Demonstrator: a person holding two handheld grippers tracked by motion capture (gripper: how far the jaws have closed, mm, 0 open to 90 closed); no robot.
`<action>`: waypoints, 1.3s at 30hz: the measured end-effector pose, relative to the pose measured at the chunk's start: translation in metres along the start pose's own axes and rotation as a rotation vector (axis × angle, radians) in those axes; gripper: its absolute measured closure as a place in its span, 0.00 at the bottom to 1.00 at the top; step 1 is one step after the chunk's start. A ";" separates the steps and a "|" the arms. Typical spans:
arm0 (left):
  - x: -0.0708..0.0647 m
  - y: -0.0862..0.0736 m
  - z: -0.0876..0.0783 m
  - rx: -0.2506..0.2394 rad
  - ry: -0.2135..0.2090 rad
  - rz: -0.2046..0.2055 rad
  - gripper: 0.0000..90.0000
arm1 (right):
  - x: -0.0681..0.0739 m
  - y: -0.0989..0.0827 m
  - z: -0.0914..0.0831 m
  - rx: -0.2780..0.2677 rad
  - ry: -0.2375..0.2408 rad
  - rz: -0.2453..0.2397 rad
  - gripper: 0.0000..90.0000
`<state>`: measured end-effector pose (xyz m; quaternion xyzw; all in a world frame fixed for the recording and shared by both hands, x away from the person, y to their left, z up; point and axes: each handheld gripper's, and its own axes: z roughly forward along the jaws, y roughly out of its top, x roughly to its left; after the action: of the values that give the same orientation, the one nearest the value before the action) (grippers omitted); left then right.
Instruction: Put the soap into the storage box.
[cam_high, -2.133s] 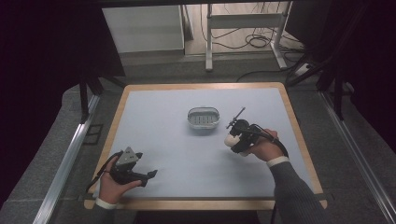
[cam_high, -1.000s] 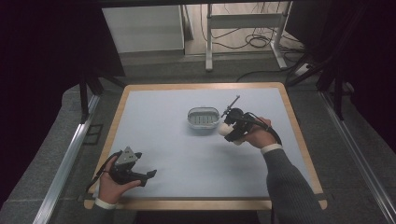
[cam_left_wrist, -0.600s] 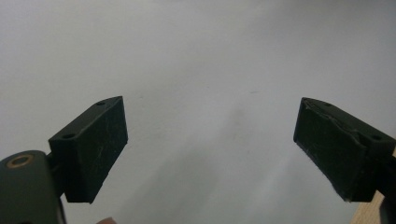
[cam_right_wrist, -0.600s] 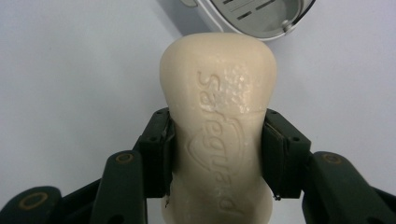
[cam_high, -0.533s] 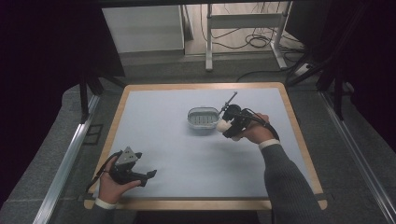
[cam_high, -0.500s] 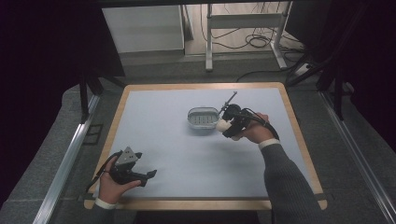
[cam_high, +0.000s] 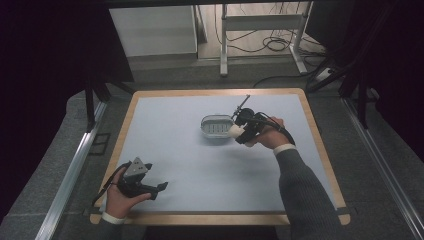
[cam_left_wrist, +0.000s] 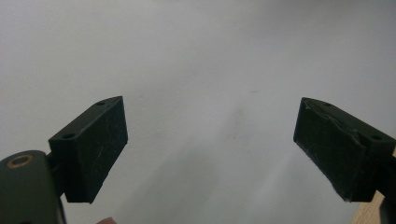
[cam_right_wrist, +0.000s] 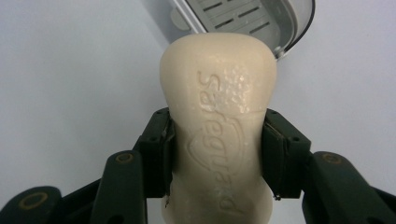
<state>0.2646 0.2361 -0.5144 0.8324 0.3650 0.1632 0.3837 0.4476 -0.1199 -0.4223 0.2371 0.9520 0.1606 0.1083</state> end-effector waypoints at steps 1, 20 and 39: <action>0.000 0.000 0.000 0.001 -0.001 0.000 0.12 | 0.000 0.001 0.000 -0.001 0.002 -0.004 0.55; 0.000 0.000 0.000 0.000 -0.004 0.002 0.12 | -0.009 0.022 0.003 -0.008 -0.007 -0.031 0.55; 0.000 0.000 0.001 -0.001 -0.009 0.002 0.12 | -0.017 0.041 0.017 -0.006 0.003 -0.048 0.55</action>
<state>0.2652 0.2352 -0.5152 0.8333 0.3622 0.1599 0.3858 0.4843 -0.0892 -0.4208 0.2138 0.9570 0.1613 0.1112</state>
